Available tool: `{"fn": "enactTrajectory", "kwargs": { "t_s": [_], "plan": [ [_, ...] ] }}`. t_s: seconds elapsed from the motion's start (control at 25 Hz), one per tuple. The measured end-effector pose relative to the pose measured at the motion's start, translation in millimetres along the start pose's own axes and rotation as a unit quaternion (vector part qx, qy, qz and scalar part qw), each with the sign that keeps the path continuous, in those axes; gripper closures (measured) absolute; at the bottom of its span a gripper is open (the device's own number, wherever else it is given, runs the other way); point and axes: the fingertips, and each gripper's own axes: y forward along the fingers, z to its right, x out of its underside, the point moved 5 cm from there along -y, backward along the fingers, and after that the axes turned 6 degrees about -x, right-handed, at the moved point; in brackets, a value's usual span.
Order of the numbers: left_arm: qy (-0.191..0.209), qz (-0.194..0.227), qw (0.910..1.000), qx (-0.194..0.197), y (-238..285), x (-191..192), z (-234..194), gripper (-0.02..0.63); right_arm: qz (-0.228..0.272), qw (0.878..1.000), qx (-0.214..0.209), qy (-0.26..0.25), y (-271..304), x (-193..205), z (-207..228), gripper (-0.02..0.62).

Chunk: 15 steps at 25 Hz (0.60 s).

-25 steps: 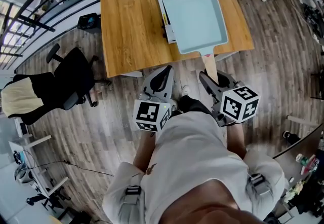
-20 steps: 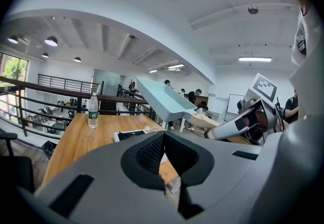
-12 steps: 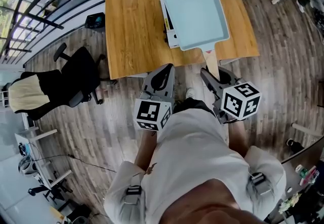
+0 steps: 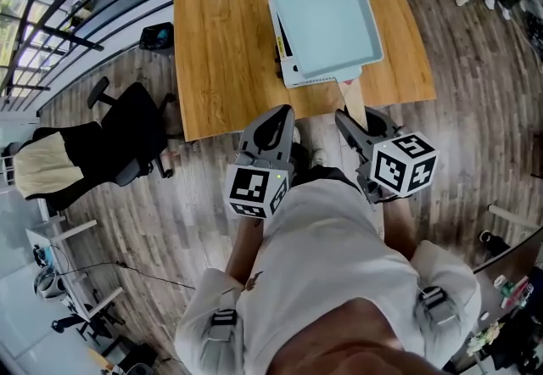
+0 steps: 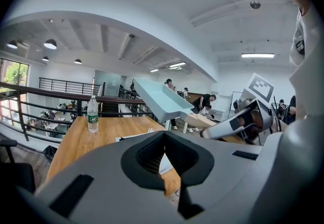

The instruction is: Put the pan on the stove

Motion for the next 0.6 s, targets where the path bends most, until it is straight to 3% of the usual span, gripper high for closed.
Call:
{"fn": "enactTrajectory", "kwargs": {
  "t_s": [0.6],
  "plan": [
    [0.006,-0.006,0.9984,0.055,65.4,-20.5,-58.2,0.588,0.012,0.999,0.048,0.022,55.2,-38.5,20.1,0.494]
  ]
}}
